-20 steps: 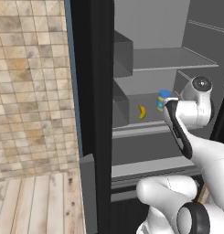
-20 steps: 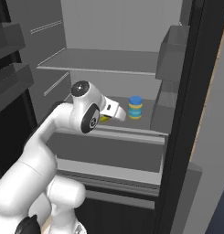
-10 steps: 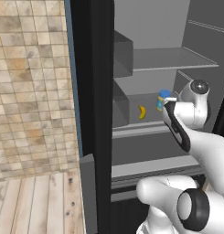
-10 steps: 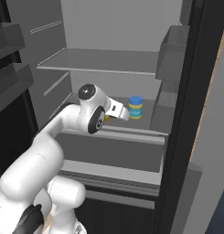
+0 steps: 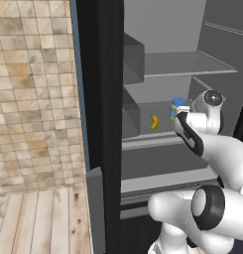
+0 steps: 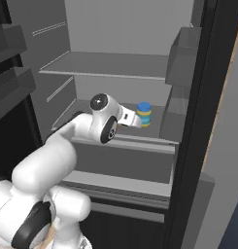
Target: Move the banana and mayonnaise from the second highest shelf to the top shelf to make space. Then, place the pitcher from the counter on the cleared second highest shelf.
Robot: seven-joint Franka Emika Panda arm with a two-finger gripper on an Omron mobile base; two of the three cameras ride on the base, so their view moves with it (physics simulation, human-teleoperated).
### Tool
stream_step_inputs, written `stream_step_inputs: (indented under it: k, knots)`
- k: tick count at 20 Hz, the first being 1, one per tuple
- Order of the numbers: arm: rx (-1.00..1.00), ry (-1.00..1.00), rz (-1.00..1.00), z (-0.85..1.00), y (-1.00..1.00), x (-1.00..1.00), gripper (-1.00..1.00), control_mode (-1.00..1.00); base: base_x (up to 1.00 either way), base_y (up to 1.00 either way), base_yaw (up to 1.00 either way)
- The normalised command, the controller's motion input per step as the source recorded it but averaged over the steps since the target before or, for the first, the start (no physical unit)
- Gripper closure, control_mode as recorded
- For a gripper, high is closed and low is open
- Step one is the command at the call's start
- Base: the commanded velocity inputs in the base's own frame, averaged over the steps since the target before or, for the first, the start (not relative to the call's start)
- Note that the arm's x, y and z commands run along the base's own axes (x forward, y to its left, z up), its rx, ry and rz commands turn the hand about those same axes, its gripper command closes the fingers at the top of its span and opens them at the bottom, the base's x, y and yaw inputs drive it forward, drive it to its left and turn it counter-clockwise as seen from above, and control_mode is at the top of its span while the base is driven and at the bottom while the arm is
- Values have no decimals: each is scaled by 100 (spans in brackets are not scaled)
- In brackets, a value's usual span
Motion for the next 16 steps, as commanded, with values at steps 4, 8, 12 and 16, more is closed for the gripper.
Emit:
stream_step_inputs:
  k: [4, 8, 12, 16]
  knots:
    - [0, 0, 0, -9, -14, 35, -100, -100, 0, 0, 0]
    - [0, 0, 0, -9, -9, 36, -100, -100, 0, 0, 0]
    - [0, 0, 0, -7, -1, 37, -100, -100, 0, 0, 0]
    - [0, 0, 0, -3, 0, 37, -100, -100, 0, 0, 0]
